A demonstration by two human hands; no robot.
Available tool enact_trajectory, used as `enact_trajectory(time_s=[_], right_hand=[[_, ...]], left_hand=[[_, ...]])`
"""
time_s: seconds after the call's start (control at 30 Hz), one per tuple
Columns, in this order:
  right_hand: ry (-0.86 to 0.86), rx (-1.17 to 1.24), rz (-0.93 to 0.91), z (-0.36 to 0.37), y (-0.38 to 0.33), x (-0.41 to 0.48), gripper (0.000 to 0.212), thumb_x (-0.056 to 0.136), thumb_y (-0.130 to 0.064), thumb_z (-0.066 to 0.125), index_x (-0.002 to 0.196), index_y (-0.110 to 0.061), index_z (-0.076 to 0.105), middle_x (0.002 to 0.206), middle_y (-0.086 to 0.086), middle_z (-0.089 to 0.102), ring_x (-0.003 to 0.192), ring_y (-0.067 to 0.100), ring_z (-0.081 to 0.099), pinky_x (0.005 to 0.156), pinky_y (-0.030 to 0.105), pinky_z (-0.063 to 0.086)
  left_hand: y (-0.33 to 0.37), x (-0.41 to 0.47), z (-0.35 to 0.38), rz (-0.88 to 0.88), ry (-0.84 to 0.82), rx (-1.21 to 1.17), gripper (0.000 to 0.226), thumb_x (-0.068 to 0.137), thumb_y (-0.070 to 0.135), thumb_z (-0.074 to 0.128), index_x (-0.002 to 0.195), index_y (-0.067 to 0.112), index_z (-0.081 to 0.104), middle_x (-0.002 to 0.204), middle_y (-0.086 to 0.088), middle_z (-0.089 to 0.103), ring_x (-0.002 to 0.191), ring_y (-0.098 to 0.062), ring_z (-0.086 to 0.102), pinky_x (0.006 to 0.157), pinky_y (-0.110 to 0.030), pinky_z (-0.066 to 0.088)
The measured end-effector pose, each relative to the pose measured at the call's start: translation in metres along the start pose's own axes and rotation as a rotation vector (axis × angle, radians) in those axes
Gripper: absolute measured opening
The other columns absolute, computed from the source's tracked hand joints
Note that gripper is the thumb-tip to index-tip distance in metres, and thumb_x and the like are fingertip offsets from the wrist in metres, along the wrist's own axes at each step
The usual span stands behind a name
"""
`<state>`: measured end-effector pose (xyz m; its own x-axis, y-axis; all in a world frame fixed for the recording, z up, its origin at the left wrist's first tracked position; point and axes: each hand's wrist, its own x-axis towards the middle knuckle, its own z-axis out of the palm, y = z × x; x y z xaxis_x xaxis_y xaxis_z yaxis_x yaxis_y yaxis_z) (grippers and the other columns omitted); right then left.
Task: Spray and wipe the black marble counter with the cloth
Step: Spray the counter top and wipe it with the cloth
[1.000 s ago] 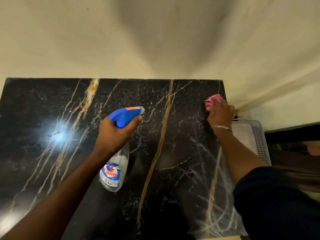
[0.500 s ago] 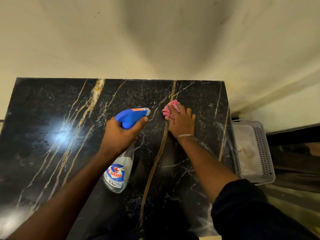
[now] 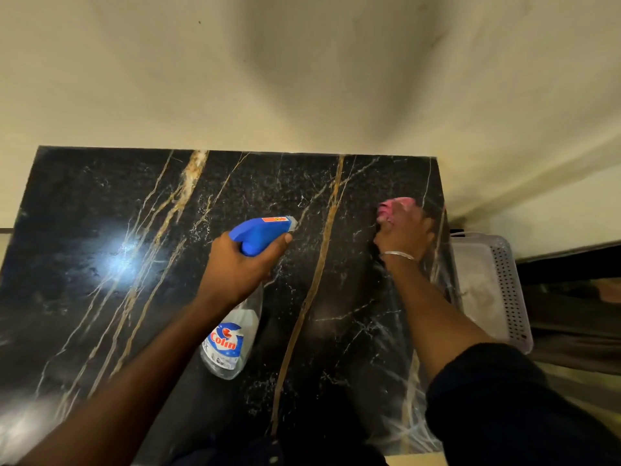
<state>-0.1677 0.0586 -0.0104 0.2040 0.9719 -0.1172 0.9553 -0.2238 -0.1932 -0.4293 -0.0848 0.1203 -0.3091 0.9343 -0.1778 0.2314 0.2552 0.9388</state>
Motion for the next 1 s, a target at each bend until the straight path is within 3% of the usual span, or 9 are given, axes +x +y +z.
enact_trajectory(time_s=[0.17, 0.3, 0.37, 0.53, 0.67, 0.77, 0.9, 1.0], right_hand=[[-0.067, 0.029, -0.312, 0.025, -0.072, -0.063, 0.053, 0.088, -0.037, 0.059, 0.140, -0.030, 0.049, 0.140, 0.004, 0.045, 0.113, 0.029, 0.044, 0.090, 0.042, 0.039], [-0.098, -0.020, -0.491, 0.024, -0.053, -0.064, 0.056, 0.085, -0.036, 0.062, 0.140, -0.031, 0.051, 0.140, 0.002, 0.050, 0.112, 0.030, 0.047, 0.088, 0.043, 0.040], [-0.091, -0.022, -0.425, 0.015, -0.024, -0.047, 0.056, 0.085, -0.030, 0.061, 0.139, -0.033, 0.051, 0.140, 0.001, 0.049, 0.113, 0.030, 0.046, 0.090, 0.044, 0.041], [-0.040, -0.050, -0.039, -0.008, 0.066, 0.005, 0.052, 0.089, -0.029, 0.063, 0.139, -0.031, 0.050, 0.144, 0.008, 0.045, 0.128, 0.037, 0.041, 0.104, 0.051, 0.038], [0.000, -0.021, 0.178, -0.011, 0.064, -0.001, 0.051, 0.089, -0.028, 0.065, 0.139, -0.026, 0.051, 0.145, 0.011, 0.041, 0.127, 0.040, 0.039, 0.100, 0.050, 0.036], [0.024, 0.017, 0.074, -0.001, 0.020, -0.036, 0.049, 0.090, -0.029, 0.060, 0.138, -0.028, 0.051, 0.143, 0.009, 0.044, 0.123, 0.036, 0.042, 0.099, 0.046, 0.035], [-0.023, 0.060, -0.220, 0.020, -0.051, -0.095, 0.044, 0.088, -0.034, 0.057, 0.131, -0.031, 0.053, 0.132, 0.004, 0.050, 0.107, 0.027, 0.048, 0.085, 0.040, 0.040], [-0.068, 0.015, -0.410, 0.032, -0.072, -0.122, 0.054, 0.083, -0.034, 0.063, 0.135, -0.028, 0.055, 0.134, 0.004, 0.053, 0.105, 0.029, 0.051, 0.083, 0.041, 0.045]], left_hand=[[0.001, -0.004, 0.000, 0.001, -0.014, -0.002, 0.011, 0.088, 0.026, 0.074, 0.093, 0.019, 0.067, 0.058, 0.000, 0.061, 0.048, -0.009, 0.059, 0.048, -0.018, 0.048], [0.004, -0.008, 0.006, 0.002, -0.006, -0.025, 0.009, 0.088, 0.025, 0.074, 0.086, 0.023, 0.066, 0.057, -0.008, 0.059, 0.045, -0.013, 0.058, 0.045, -0.020, 0.048], [0.004, -0.008, 0.008, 0.014, -0.009, -0.013, 0.011, 0.088, 0.024, 0.074, 0.084, 0.020, 0.065, 0.056, -0.008, 0.059, 0.044, -0.012, 0.057, 0.045, -0.020, 0.048], [0.002, -0.009, 0.010, 0.032, -0.027, 0.025, 0.013, 0.088, 0.026, 0.074, 0.081, 0.019, 0.065, 0.055, -0.007, 0.059, 0.044, -0.009, 0.056, 0.045, -0.021, 0.049], [0.003, -0.012, 0.010, 0.022, -0.020, 0.016, 0.012, 0.088, 0.027, 0.074, 0.082, 0.022, 0.065, 0.054, -0.003, 0.059, 0.044, -0.008, 0.057, 0.046, -0.020, 0.049], [0.005, -0.014, 0.009, 0.022, -0.020, 0.024, 0.014, 0.088, 0.029, 0.074, 0.081, 0.020, 0.066, 0.053, -0.003, 0.060, 0.044, -0.012, 0.058, 0.046, -0.023, 0.050], [0.007, -0.017, 0.010, 0.022, -0.003, 0.004, 0.014, 0.087, 0.030, 0.075, 0.078, 0.025, 0.065, 0.051, -0.001, 0.059, 0.043, -0.013, 0.058, 0.045, -0.025, 0.050], [0.009, -0.020, 0.010, 0.022, -0.001, 0.020, 0.014, 0.086, 0.032, 0.075, 0.078, 0.028, 0.065, 0.053, -0.003, 0.060, 0.044, -0.013, 0.059, 0.046, -0.025, 0.051]])
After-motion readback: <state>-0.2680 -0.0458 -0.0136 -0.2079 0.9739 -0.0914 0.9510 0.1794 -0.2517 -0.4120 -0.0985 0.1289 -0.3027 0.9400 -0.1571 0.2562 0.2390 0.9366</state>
